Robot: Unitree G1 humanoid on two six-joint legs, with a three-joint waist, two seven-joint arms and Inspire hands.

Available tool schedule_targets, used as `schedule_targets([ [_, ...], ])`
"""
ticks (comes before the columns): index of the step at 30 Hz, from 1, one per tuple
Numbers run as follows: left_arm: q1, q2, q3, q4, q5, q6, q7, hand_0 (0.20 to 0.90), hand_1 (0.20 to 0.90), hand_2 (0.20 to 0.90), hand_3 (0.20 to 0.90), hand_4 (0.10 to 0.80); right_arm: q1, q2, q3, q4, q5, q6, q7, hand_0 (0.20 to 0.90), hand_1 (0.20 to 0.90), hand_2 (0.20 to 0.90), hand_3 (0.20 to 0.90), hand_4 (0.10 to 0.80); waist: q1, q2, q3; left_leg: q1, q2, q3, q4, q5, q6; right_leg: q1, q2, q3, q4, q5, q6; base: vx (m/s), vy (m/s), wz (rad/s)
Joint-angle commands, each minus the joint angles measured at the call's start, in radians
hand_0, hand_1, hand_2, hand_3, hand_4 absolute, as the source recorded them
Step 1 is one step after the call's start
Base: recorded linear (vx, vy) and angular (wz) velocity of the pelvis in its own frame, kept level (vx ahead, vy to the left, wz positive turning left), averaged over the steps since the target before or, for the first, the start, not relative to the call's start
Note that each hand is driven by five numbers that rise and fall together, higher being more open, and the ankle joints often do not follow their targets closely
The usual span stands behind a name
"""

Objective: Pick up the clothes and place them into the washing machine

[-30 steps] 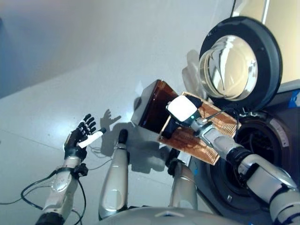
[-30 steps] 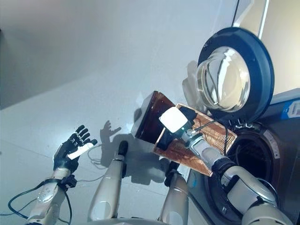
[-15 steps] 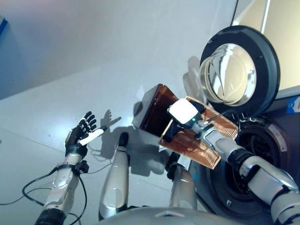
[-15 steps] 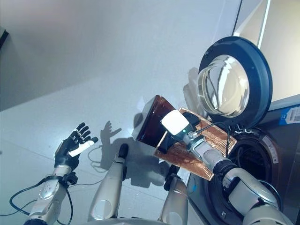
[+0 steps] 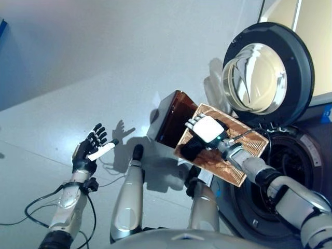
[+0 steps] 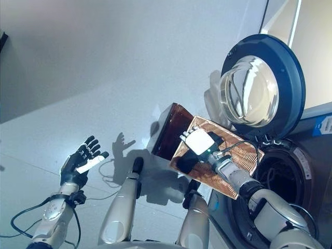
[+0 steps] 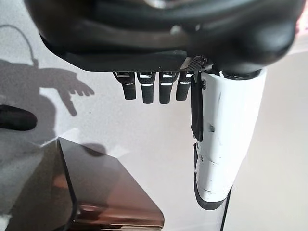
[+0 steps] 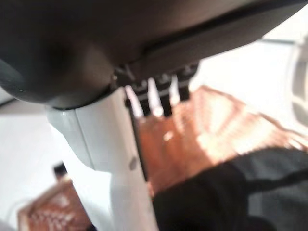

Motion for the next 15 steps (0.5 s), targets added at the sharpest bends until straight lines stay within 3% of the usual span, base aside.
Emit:
schedule_targets([
  [1,0.053,0.038,0.031,-0.080,0.012,-0.090,-0.001,0.900,0.900,0.900,0.900,0.800,0.024,-0.106,-0.061,-0.003,0.011,0.044,-0.031,0.900,0.900,0.900,0.900,0.800,-0.018,0.003,-0.051,-0.065,0.050,-0.043,-0.022,0.073,-0.082,-0.035,-0.019,0.022,0.026,0.068,0.022,0.000,0.000,0.00],
  [15,0.061,0.045,0.034,-0.085,0.018,-0.087,0.004,0.900,0.900,0.900,0.900,0.800,0.015,-0.119,-0.120,-0.144,0.048,0.034,-0.062,0.900,0.900,0.900,0.900,0.800,-0.020,0.009,-0.042,-0.085,0.052,-0.044,0.002,0.070,-0.079,-0.060,-0.017,0.027,0.057,0.062,0.020,-0.006,0.000,0.00],
])
